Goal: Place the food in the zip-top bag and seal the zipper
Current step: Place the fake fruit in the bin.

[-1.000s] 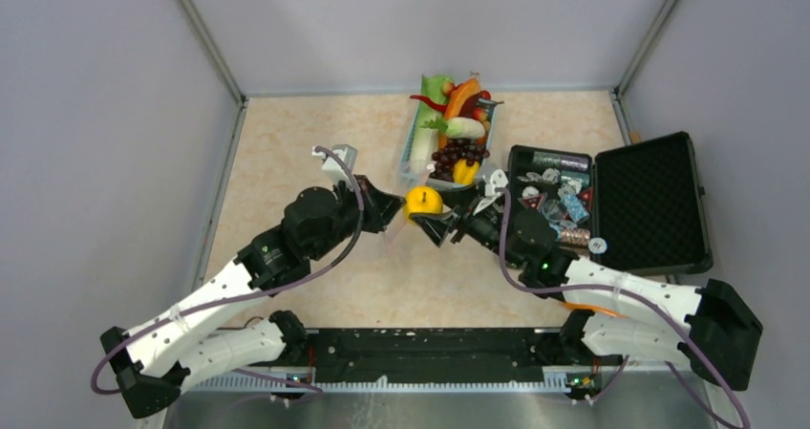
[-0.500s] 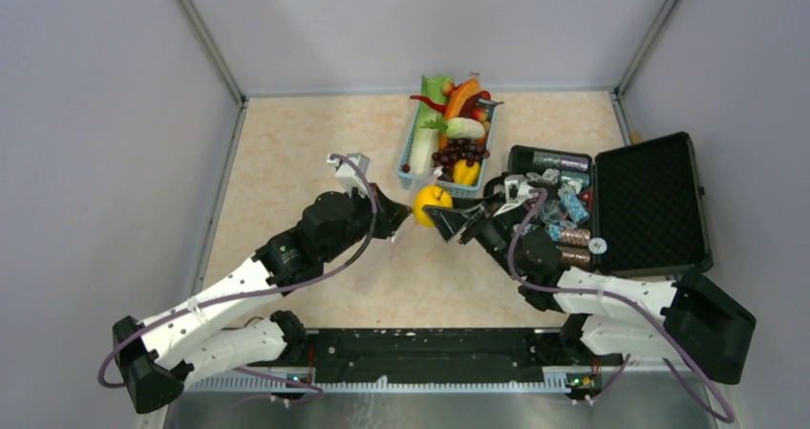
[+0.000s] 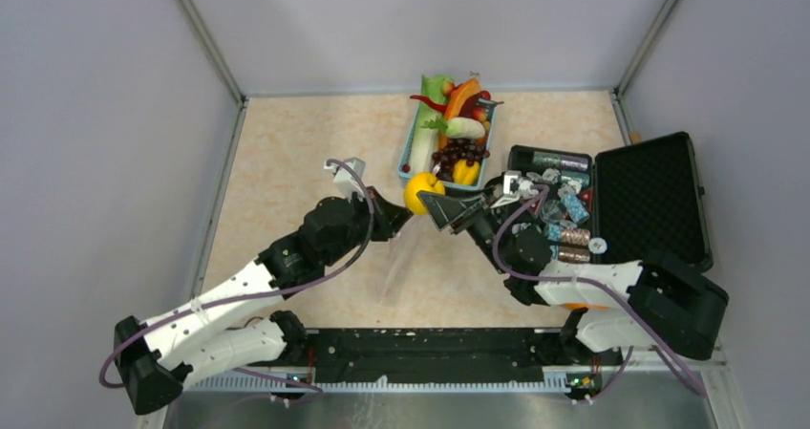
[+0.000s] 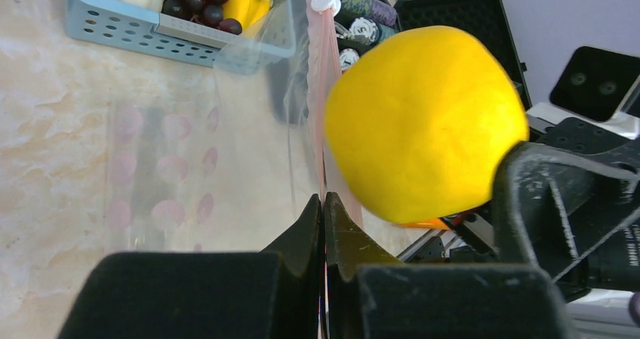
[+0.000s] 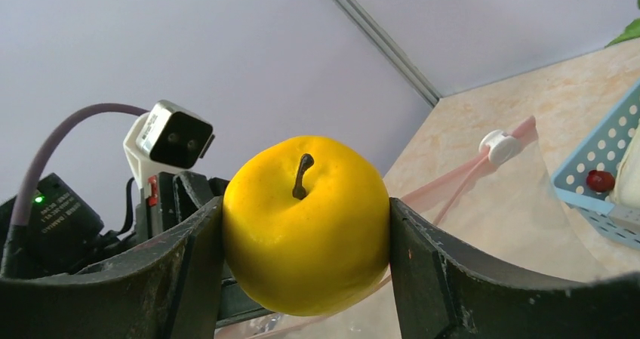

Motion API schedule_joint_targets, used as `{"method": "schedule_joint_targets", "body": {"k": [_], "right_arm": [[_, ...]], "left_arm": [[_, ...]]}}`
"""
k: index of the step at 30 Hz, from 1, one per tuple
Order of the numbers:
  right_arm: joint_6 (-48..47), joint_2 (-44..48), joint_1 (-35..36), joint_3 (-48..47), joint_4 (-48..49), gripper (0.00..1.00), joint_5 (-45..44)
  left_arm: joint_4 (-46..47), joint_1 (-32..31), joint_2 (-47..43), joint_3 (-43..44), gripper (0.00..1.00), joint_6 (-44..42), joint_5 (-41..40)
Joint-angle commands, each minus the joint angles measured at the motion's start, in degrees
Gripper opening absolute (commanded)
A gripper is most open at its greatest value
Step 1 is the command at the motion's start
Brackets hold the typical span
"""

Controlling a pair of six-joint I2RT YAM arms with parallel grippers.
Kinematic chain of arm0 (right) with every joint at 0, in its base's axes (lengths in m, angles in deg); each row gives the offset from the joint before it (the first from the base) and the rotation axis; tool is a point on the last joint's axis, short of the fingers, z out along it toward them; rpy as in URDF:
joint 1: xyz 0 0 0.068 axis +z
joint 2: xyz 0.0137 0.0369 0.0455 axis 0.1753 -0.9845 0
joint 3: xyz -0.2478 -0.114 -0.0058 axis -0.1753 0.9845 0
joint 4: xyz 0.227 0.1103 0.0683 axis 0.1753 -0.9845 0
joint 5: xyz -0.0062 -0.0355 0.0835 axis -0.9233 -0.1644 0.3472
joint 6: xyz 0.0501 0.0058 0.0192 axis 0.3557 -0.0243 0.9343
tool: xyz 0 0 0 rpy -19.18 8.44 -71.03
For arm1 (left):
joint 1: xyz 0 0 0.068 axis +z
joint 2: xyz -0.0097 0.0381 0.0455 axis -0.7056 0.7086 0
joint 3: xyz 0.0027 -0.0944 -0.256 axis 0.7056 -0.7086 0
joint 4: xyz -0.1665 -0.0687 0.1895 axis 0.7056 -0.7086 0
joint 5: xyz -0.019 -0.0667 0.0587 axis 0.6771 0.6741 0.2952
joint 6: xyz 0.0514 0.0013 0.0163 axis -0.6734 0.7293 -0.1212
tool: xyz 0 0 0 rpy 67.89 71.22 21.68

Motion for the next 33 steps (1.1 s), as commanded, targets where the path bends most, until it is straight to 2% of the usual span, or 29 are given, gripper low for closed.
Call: {"method": "schedule_joint_targets", "body": {"k": [1, 3, 7, 10, 14, 20, 24, 27, 33], "right_arm": [[0.3, -6.2, 0.9, -3.0, 9.6, 0.38, 0.4], [-0.1, -7.8, 1.0, -3.4, 12.9, 0.39, 0.8], [1.2, -9.7, 2.5, -6.7, 8.0, 0.37, -1.9], [-1.1, -12.0, 5.1, -5.5, 11.0, 0.37, -6.1], [-0.1, -16.0, 6.0, -3.1, 17.4, 0.36, -6.1], [-3.4, -19.1, 7.6, -2.4, 18.3, 0.35, -4.2], [-6.6, -17.9, 7.8, -3.9, 13.9, 0.35, -2.0], [-9.8, -15.5, 7.8, -6.5, 6.0, 0.35, 1.1], [-17.6, -12.5, 7.8, -10.6, -4.6, 0.37, 11.8]], "left_arm": [[4.3, -0.1, -1.6, -0.6, 0.0, 2.6, 0.7], [3.9, -0.1, -1.9, -0.9, 0.0, 3.8, 0.9], [5.3, 0.0, -4.0, -3.0, 0.0, 4.7, -0.2], [5.9, 0.0, -6.7, -4.1, 0.0, 5.1, -2.9], [7.9, 0.0, -9.9, -5.1, 0.0, 5.2, -6.3], [7.8, 0.2, -12.6, -5.6, 0.0, 5.8, -9.1], [8.0, 0.4, -13.2, -5.5, 0.0, 5.1, -9.5], [6.7, 0.4, -12.4, -4.7, 0.0, 4.5, -8.8], [5.6, 0.4, -11.4, -4.6, 0.0, 2.7, -7.1]]}}
